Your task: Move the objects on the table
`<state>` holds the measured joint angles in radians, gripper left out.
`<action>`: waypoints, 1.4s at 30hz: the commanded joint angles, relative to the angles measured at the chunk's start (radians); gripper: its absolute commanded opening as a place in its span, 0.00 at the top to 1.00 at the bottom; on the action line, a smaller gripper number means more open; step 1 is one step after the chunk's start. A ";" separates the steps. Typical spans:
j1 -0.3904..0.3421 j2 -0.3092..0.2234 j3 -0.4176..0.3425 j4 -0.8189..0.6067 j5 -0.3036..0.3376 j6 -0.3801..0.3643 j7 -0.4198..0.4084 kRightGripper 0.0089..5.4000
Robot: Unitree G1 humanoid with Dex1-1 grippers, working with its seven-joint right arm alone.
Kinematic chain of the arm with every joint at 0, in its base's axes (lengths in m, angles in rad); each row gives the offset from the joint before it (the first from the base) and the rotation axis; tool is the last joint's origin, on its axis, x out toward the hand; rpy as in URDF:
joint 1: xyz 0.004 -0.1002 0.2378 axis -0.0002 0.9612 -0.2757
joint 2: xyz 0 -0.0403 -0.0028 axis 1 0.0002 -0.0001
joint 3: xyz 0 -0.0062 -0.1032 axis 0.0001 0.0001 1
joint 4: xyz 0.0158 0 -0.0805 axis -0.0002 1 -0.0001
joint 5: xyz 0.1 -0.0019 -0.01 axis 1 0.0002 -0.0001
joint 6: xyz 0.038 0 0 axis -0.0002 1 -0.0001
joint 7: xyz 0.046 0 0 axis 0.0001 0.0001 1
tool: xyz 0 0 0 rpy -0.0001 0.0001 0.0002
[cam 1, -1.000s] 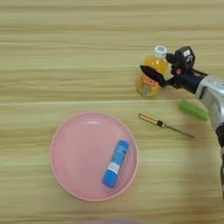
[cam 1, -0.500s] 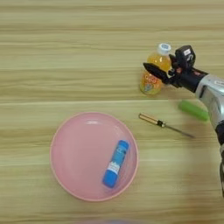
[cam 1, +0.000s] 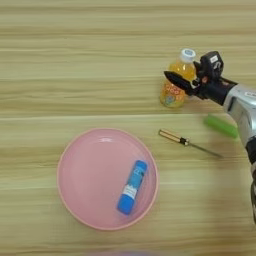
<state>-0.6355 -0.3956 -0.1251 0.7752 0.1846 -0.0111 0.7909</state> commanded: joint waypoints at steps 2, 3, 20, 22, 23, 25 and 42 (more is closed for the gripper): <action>-0.082 -0.028 -0.016 -0.061 0.006 -0.037 -0.022 0.34; -0.081 -0.026 -0.019 -0.075 0.014 -0.037 -0.017 0.34; 0.006 0.074 0.070 -0.598 0.098 0.147 0.008 0.35; 0.008 0.086 0.088 -0.599 0.088 0.164 0.006 0.35; 0.008 0.095 0.101 -0.592 0.082 0.171 0.008 0.35; 0.004 0.109 0.120 -0.579 0.074 0.178 0.006 0.35; -0.025 0.212 0.186 -0.297 -0.014 0.078 -0.002 0.35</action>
<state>-0.5712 -0.1874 0.0617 0.4956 0.1785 0.1156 0.8102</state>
